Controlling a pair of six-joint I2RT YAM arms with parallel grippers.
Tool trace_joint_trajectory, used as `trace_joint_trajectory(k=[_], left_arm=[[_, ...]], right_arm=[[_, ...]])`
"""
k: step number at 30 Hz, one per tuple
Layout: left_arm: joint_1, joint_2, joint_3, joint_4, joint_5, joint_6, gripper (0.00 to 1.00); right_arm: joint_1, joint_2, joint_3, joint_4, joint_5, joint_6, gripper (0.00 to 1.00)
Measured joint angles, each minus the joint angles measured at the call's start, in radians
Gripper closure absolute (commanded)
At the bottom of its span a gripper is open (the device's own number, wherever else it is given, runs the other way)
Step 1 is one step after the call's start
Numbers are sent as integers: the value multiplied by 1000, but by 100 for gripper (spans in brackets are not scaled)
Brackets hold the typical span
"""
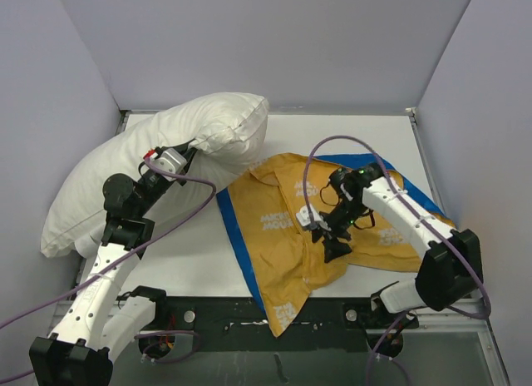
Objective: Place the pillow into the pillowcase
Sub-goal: Stuff the pillow into the pillowcase.
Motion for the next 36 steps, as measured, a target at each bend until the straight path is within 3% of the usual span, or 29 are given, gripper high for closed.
trace_joint_trajectory(k=[4,9,13,18,20,22,23,26,30,36], left_arm=[[0,-1,-2,2,-1,0,100],[0,-29,-24,8,-6,0,100],[2,-62,-39,7,-18,1,100],[5,-87,-43,2,-23,0,100],[5,-94,-43,-2,-23,-2,100],[5,-101,-43,-8,-23,-6,100],[5,-104,-44,-12,-23,-7,100],[5,-128,-44,-32,-24,-8,100],[7,-174,-44,-67,-23,-24,100],[13,-182,-44,-100,61,-89,100]], right_arm=[[-80,-2,231,58,-104,46,7],[-112,102,269,503,-70,444,7],[-83,409,424,750,78,682,11],[-48,661,522,866,208,863,13],[-36,712,534,880,256,920,21],[-24,735,561,896,298,959,44],[-20,740,576,901,317,970,62],[-17,750,615,940,355,1020,87],[-57,750,640,971,364,1090,100],[-172,792,806,987,351,1153,100]])
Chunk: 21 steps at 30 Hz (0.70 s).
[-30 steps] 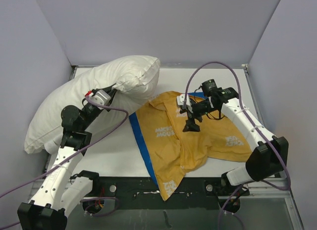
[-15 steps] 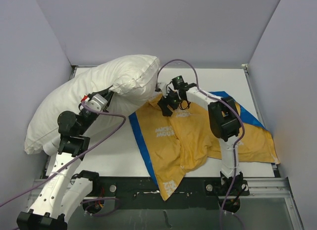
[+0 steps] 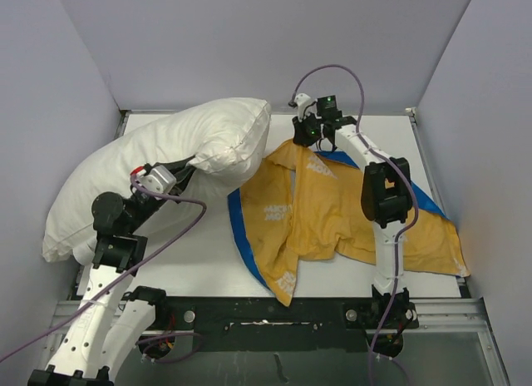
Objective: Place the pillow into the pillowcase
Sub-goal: Stuff the pillow into the pillowcase.
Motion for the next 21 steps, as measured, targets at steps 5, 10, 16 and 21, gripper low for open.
trace_joint_trajectory(k=[5,10,16,21], left_arm=[[0,52,1,-21,164,-69,100],[-6,81,1,-85,302,-116,100],[-30,109,2,-170,431,-150,100],[-74,169,3,-187,488,-168,100]], right_arm=[[-76,78,143,14,-68,64,100],[-104,83,120,27,-146,111,100],[-105,55,-6,58,-209,145,100],[-104,10,-76,67,-249,155,100]])
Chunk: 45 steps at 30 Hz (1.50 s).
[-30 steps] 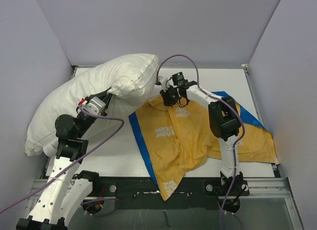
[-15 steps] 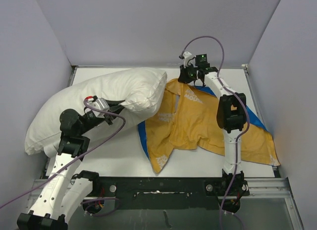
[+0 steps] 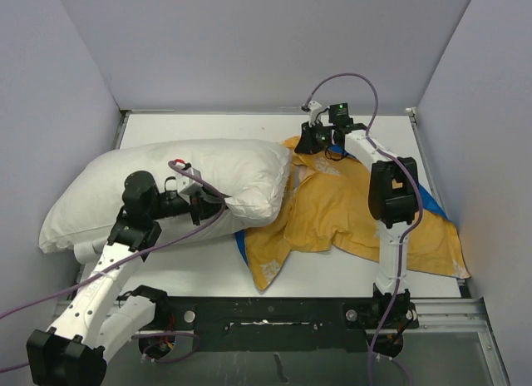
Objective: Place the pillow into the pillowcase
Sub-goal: Stuff the pillow into the pillowcase.
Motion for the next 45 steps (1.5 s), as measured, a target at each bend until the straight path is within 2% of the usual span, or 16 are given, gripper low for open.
trace_joint_trajectory(k=[5,11,19,25,30,33,34,36,37,39,41,45], left_arm=[[-101,98,60,-172,-29,126,100],[-171,223,190,-308,-87,290,100],[-264,396,408,-444,-185,602,100],[-303,496,541,-505,-176,767,100],[-389,573,562,-535,-166,876,100],[-438,580,510,-521,-175,895,99],[-449,584,490,-522,-184,897,88],[-454,599,466,-536,-202,888,53],[-453,606,460,-545,-219,863,40],[-451,608,449,-551,-241,773,22],[-451,579,436,-546,-252,643,7],[-421,411,436,-546,-296,340,6]], right_arm=[[0,-89,-32,11,-21,1,100],[0,-189,-30,17,-49,-2,100],[27,-201,14,-52,-60,-26,100],[43,-207,45,-72,-85,-27,100],[41,-248,16,-84,-100,-26,100],[32,-295,-34,-93,-103,-40,100],[26,-307,-48,-100,-104,-48,100],[16,-321,-68,-125,-103,-74,99],[13,-322,-80,-138,-103,-94,99],[6,-322,-107,-152,-103,-119,99],[0,-322,-150,-169,-103,-143,100],[-5,-325,-217,-180,-104,-157,100]])
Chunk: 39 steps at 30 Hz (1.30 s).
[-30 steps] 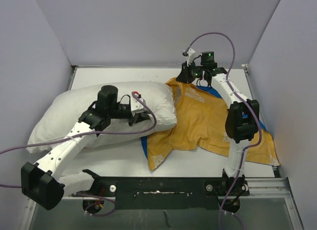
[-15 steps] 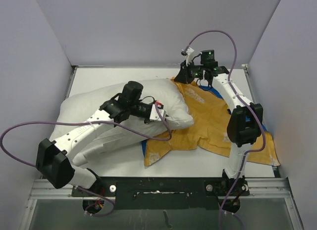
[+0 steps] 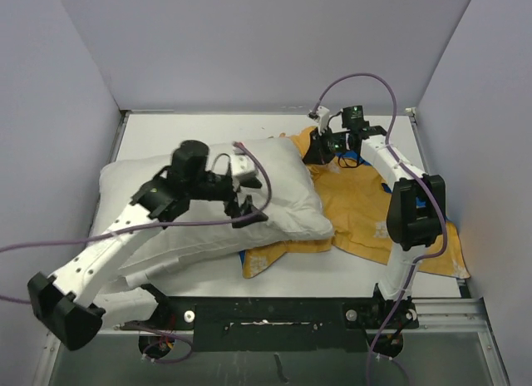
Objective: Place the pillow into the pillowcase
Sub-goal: Stuff the pillow into the pillowcase.
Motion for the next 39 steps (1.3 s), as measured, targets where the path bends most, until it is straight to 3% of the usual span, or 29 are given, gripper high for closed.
trace_joint_trajectory(k=[4,8,14,19,21,23,26,31,36,39], left_arm=[[184,-117,192,-21,14,-241,6],[333,-6,502,-41,-76,-290,2],[342,464,922,-193,-193,-135,2],[340,869,976,-392,-201,-25,4],[338,959,975,-474,-183,-11,18],[337,989,976,-505,-149,-10,55],[339,988,1015,-549,-48,-1,100],[355,988,1038,-589,83,15,100],[372,955,1038,-563,100,-14,100],[370,840,961,-489,71,-19,100]], right_arm=[[-2,-11,-28,0,-5,2,100],[-2,-12,-28,7,-16,16,100],[-2,-12,-28,23,-38,41,100],[-3,-11,-24,23,-42,52,100],[-3,-5,-9,20,-43,55,100],[-3,7,23,8,-45,58,100],[-6,35,99,-12,-48,52,100],[-13,58,206,-56,-52,39,100],[-24,74,295,-97,-60,44,100],[-29,74,336,-106,-67,64,100]])
